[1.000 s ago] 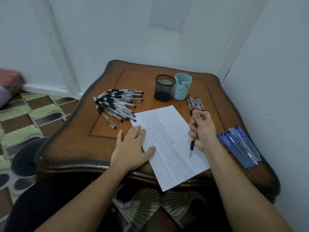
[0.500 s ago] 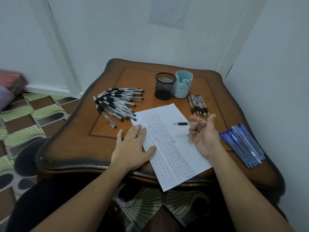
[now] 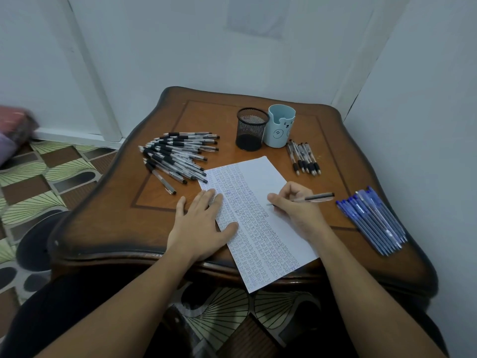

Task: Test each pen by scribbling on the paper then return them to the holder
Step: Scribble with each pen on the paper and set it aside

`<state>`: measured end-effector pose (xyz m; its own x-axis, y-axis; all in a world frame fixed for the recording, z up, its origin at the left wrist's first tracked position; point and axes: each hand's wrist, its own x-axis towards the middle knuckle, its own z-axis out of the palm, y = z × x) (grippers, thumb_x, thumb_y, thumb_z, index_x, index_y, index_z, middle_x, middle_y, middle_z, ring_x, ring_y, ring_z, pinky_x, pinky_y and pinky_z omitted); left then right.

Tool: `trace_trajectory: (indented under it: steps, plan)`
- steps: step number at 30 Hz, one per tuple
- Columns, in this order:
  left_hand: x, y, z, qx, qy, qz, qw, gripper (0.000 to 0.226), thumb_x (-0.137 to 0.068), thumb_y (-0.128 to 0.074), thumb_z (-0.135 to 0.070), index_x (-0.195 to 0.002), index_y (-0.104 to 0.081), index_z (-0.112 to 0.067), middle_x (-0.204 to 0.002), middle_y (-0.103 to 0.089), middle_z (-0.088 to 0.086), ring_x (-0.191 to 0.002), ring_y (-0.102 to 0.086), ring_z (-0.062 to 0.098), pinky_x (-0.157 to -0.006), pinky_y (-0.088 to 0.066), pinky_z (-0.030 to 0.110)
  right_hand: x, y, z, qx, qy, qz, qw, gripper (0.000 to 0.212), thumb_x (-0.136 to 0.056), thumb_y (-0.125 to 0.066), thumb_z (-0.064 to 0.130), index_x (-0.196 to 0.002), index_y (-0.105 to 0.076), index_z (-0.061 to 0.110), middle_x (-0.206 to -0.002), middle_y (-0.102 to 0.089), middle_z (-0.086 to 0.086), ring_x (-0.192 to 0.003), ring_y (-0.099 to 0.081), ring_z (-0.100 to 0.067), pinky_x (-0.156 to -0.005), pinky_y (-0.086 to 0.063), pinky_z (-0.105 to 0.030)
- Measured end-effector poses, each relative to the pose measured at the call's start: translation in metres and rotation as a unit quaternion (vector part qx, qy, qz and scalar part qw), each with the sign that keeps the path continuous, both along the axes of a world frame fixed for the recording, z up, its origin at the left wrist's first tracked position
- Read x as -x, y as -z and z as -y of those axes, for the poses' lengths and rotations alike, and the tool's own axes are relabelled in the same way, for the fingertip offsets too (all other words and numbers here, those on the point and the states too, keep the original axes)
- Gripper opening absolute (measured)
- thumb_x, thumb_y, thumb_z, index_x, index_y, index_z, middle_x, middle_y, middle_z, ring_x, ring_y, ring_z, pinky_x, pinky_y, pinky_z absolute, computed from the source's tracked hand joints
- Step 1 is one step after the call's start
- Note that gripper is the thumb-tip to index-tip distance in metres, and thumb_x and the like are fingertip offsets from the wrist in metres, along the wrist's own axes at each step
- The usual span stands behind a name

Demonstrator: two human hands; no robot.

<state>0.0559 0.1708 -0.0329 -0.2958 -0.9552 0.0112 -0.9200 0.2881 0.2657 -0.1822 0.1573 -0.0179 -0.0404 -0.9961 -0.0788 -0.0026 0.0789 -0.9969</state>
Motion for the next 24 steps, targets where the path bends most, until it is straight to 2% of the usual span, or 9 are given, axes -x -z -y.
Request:
trace_trajectory:
  steps: [2, 4, 7, 10, 16, 21, 24]
  plan:
    - [0.0, 0.0, 0.0, 0.001, -0.001, -0.001, 1.0, 0.096, -0.072, -0.006, -0.078, -0.154, -0.015, -0.028, -0.162, -0.005, -0.007, -0.148, 0.002, 0.009, -0.116, 0.014, 0.047, -0.002, 0.005, 0.001, 0.002, 0.023, -0.032, 0.999, 0.041, -0.084, -0.075, -0.001, -0.055, -0.055, 0.02, -0.056, -0.054, 0.0, -0.058, -0.06, -0.01, -0.059, -0.052, -0.027]
    - [0.0, 0.001, 0.0, 0.003, -0.002, -0.003, 1.0, 0.096, -0.072, -0.007, -0.078, -0.154, -0.015, -0.029, -0.162, -0.005, -0.007, -0.148, 0.002, 0.009, -0.116, 0.013, 0.047, -0.003, 0.009, 0.001, 0.014, 0.047, -0.056, 0.997, 0.049, -0.084, -0.071, -0.005, -0.049, -0.048, 0.02, -0.053, -0.047, -0.001, -0.054, -0.058, -0.011, -0.058, -0.051, -0.03]
    - [0.0, 0.001, -0.001, 0.002, -0.004, -0.011, 1.0, 0.096, -0.071, -0.008, -0.078, -0.153, -0.016, -0.029, -0.162, -0.006, -0.007, -0.148, 0.001, 0.009, -0.117, 0.013, 0.047, -0.005, 0.013, 0.001, 0.036, 0.052, -0.067, 0.996, 0.046, -0.083, -0.068, -0.007, -0.052, -0.042, 0.016, -0.054, -0.039, -0.001, -0.051, -0.05, -0.01, -0.062, -0.052, -0.033]
    - [0.0, 0.0, 0.0, 0.005, -0.004, -0.017, 1.0, 0.097, -0.071, -0.008, -0.078, -0.153, -0.018, -0.029, -0.162, -0.008, -0.008, -0.148, 0.0, 0.009, -0.117, 0.012, 0.047, -0.005, 0.016, 0.001, 0.046, 0.042, -0.084, 0.995, 0.05, -0.082, -0.068, -0.005, -0.049, -0.04, 0.021, -0.051, -0.038, 0.003, -0.049, -0.044, -0.009, -0.058, -0.048, -0.032]
    - [0.0, 0.001, -0.002, 0.011, -0.01, -0.027, 1.0, 0.095, -0.071, -0.011, -0.078, -0.152, -0.022, -0.03, -0.161, -0.011, -0.009, -0.148, -0.002, 0.008, -0.118, 0.011, 0.046, -0.004, 0.015, 0.0, 0.047, 0.031, -0.099, 0.994, 0.041, -0.081, -0.068, -0.006, -0.056, -0.041, 0.011, -0.056, -0.039, -0.004, -0.049, -0.045, -0.007, -0.055, -0.048, -0.029]
    - [0.0, 0.001, -0.001, 0.014, -0.012, -0.031, 0.999, 0.093, -0.072, -0.013, -0.078, -0.151, -0.024, -0.03, -0.161, -0.013, -0.009, -0.148, -0.004, 0.008, -0.118, 0.01, 0.045, -0.004, 0.015, 0.0, 0.053, 0.021, -0.119, 0.991, 0.043, -0.077, -0.071, 0.005, -0.05, -0.04, 0.02, -0.055, -0.039, -0.003, -0.05, -0.046, -0.01, -0.061, -0.046, -0.037]
    - [0.0, 0.001, -0.001, 0.014, -0.014, -0.031, 0.999, 0.093, -0.072, -0.013, -0.078, -0.151, -0.024, -0.031, -0.161, -0.013, -0.009, -0.148, -0.003, 0.008, -0.118, 0.01, 0.045, -0.005, 0.015, -0.001, 0.055, 0.024, -0.129, 0.99, 0.043, -0.078, -0.07, 0.002, -0.051, -0.04, 0.018, -0.056, -0.038, -0.005, -0.05, -0.045, -0.009, -0.059, -0.043, -0.035]
